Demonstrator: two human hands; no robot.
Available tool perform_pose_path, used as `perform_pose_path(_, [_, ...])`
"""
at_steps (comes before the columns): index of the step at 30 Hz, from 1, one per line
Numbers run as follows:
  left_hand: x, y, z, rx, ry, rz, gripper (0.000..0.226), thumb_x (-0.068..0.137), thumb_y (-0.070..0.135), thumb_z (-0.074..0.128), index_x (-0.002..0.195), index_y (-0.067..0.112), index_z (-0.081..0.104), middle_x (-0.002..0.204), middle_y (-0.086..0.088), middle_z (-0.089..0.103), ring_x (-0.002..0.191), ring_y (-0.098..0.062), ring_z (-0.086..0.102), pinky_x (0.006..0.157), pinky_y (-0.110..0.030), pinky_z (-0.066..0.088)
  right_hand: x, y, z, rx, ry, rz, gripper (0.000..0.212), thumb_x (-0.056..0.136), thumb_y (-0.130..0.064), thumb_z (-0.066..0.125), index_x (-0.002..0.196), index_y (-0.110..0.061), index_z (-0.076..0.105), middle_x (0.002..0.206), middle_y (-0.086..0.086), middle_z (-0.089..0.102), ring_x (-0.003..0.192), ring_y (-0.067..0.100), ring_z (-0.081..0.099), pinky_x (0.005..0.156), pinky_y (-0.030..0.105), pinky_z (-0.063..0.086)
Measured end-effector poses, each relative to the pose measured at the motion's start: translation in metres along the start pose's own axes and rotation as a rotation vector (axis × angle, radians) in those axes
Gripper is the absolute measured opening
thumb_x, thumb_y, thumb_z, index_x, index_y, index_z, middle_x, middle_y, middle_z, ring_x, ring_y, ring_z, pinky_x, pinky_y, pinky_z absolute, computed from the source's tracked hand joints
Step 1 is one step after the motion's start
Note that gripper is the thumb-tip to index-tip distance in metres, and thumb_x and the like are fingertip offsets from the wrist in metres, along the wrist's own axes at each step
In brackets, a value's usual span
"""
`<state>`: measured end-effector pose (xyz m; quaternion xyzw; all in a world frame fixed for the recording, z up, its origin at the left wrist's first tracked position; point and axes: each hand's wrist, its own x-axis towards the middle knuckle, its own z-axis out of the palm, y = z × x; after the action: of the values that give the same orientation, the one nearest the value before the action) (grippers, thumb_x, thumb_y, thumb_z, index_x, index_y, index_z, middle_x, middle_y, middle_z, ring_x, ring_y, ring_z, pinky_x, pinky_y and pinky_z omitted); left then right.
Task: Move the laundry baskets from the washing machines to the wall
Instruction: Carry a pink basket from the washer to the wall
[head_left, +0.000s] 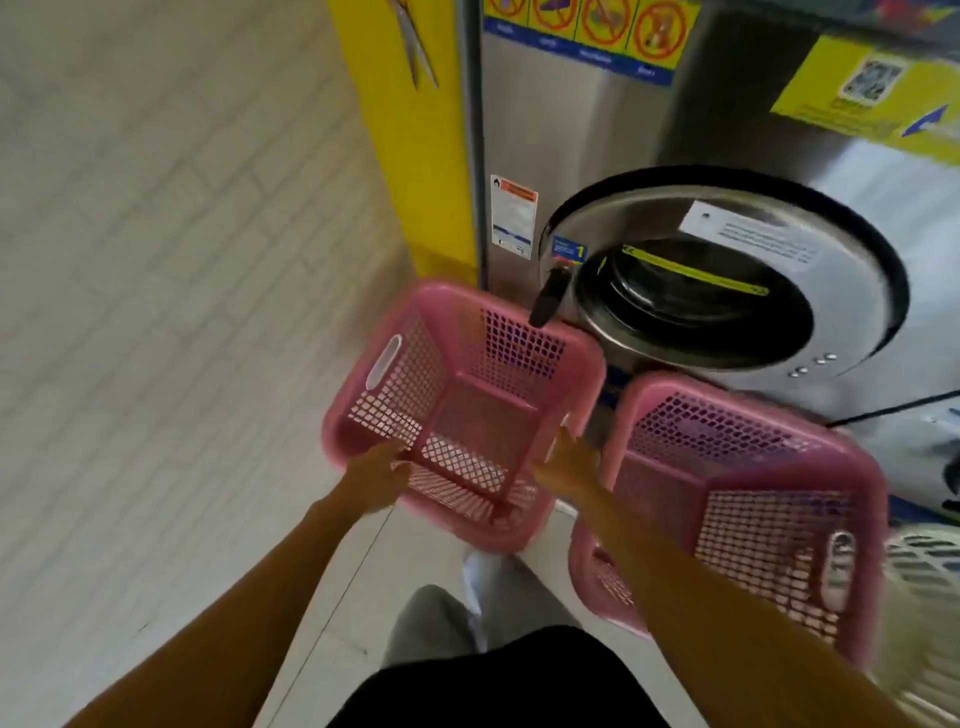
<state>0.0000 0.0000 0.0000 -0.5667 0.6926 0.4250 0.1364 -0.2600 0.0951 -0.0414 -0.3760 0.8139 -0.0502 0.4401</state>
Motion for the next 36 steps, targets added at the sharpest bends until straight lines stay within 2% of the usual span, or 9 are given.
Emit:
perform_pose_path(3, [0.027, 0.001, -0.016, -0.003, -0.018, -0.054, 0.041, 0.097, 0.010, 0.047, 0.138, 0.008, 0.049, 0.139, -0.012, 0.056, 0.122, -0.027, 0.057, 0.102, -0.036, 0.050, 0.012, 0.002, 0.003, 0.026, 0.057, 0.103, 0.093, 0.091, -0.036, 0.062, 0.161, -0.013, 0.006, 0.158, 0.023, 0.031, 0.146, 0.041, 0.032, 0.118, 0.048, 0.027])
perform_pose_path(7, [0.065, 0.001, -0.035, 0.026, 0.071, -0.102, 0.041, 0.097, 0.012, 0.050, 0.138, 0.014, 0.051, 0.142, -0.009, 0.054, 0.119, -0.027, 0.060, 0.087, -0.028, 0.055, 0.032, 0.013, 0.021, 0.111, 0.087, 0.107, 0.104, 0.091, -0.034, 0.066, 0.162, -0.020, -0.009, 0.170, 0.013, 0.007, 0.153, 0.040, 0.018, 0.121, 0.054, 0.026])
perform_pose_path(10, [0.091, -0.004, -0.047, 0.125, 0.282, 0.042, 0.048, 0.091, 0.008, 0.059, 0.138, 0.009, 0.051, 0.141, -0.014, 0.055, 0.127, -0.034, 0.053, 0.106, -0.041, 0.041, 0.042, 0.018, 0.038, 0.192, 0.161, 0.129, 0.104, 0.092, -0.029, 0.066, 0.161, -0.031, -0.012, 0.161, 0.023, 0.027, 0.137, 0.046, 0.046, 0.106, 0.058, 0.046])
perform_pose_path(12, [0.109, -0.011, -0.053, 0.152, 0.398, 0.124, 0.055, 0.086, 0.004, 0.060, 0.140, 0.004, 0.045, 0.130, -0.024, 0.058, 0.119, -0.042, 0.053, 0.104, -0.052, 0.041, 0.045, 0.018, 0.046, 0.278, 0.245, 0.145, 0.096, 0.095, -0.025, 0.062, 0.160, -0.039, -0.007, 0.148, 0.027, 0.043, 0.117, 0.045, 0.062, 0.088, 0.055, 0.057])
perform_pose_path(19, [0.170, -0.044, -0.055, 0.256, 0.313, 0.095, 0.088, 0.081, 0.003, 0.058, 0.157, 0.020, 0.015, 0.117, -0.029, 0.051, 0.098, -0.044, 0.052, 0.084, -0.054, 0.049, 0.052, 0.021, 0.071, 0.303, 0.457, 0.160, 0.072, 0.104, -0.028, 0.043, 0.158, -0.049, 0.000, 0.123, 0.022, 0.051, 0.083, 0.026, 0.060, 0.065, 0.043, 0.054])
perform_pose_path(25, [0.178, -0.048, -0.061, 0.323, 0.348, 0.079, 0.090, 0.085, 0.005, 0.055, 0.154, 0.039, 0.009, 0.100, -0.018, 0.048, 0.088, -0.037, 0.054, 0.077, -0.047, 0.046, 0.049, 0.025, 0.068, 0.248, 0.452, 0.173, 0.068, 0.104, -0.021, 0.039, 0.161, -0.042, 0.005, 0.126, 0.023, 0.053, 0.086, 0.024, 0.056, 0.067, 0.031, 0.043])
perform_pose_path(29, [0.143, -0.048, -0.059, 0.322, 0.479, 0.040, 0.076, 0.094, 0.020, 0.052, 0.151, 0.048, 0.012, 0.082, -0.009, 0.043, 0.074, -0.024, 0.043, 0.073, -0.040, 0.034, 0.032, 0.023, 0.052, 0.142, 0.404, 0.173, 0.076, 0.100, -0.010, 0.046, 0.162, -0.034, 0.009, 0.118, 0.021, 0.061, 0.095, 0.032, 0.063, 0.068, 0.040, 0.052])
perform_pose_path(33, [0.093, -0.067, -0.051, 0.208, 0.449, -0.059, 0.066, 0.097, 0.014, 0.046, 0.153, 0.039, 0.021, 0.087, -0.020, 0.052, 0.075, -0.032, 0.053, 0.070, -0.041, 0.046, 0.016, 0.016, 0.039, 0.157, 0.322, 0.111, 0.081, 0.097, -0.004, 0.043, 0.161, -0.039, 0.008, 0.112, 0.022, 0.063, 0.092, 0.036, 0.066, 0.072, 0.049, 0.058])
perform_pose_path(36, [0.048, -0.084, -0.043, 0.126, 0.463, -0.090, 0.064, 0.094, 0.010, 0.048, 0.153, 0.027, 0.027, 0.082, -0.023, 0.057, 0.056, -0.024, 0.050, 0.050, -0.028, 0.042, 0.009, 0.008, 0.033, 0.096, 0.310, 0.016, 0.088, 0.097, -0.002, 0.047, 0.160, -0.042, 0.000, 0.124, 0.020, 0.061, 0.093, 0.032, 0.066, 0.064, 0.035, 0.050])
